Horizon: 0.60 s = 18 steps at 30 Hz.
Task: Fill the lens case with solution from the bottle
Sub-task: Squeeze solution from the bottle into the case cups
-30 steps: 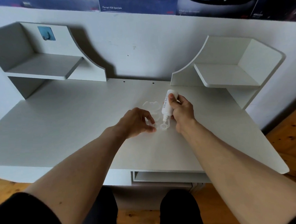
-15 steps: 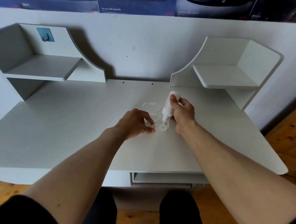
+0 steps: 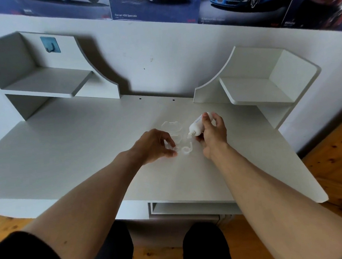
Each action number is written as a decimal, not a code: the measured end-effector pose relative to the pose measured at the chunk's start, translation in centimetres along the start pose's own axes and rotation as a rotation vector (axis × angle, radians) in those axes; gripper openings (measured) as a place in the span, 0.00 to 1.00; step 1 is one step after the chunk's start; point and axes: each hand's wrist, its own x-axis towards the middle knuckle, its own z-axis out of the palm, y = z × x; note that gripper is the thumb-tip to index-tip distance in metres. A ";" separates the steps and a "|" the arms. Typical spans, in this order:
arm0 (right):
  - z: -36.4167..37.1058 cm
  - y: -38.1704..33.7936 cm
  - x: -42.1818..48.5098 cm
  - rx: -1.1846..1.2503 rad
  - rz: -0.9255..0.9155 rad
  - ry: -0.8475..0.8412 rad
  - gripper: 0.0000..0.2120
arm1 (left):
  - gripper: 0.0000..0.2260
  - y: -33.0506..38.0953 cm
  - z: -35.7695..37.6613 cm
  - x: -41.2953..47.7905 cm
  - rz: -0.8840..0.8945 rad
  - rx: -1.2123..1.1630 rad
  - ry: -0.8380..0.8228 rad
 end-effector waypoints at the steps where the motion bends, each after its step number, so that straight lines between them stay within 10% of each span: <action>1: 0.0 -0.1 0.0 -0.001 0.002 -0.014 0.14 | 0.10 0.0 0.0 0.0 0.000 -0.001 0.000; 14: 0.0 -1.7 -0.7 0.042 0.075 -0.141 0.11 | 0.09 -0.3 0.1 0.2 0.003 0.025 0.011; 18: -0.1 -2.3 -1.1 0.034 0.096 -0.219 0.24 | 0.09 -0.3 0.1 0.1 0.002 0.029 0.006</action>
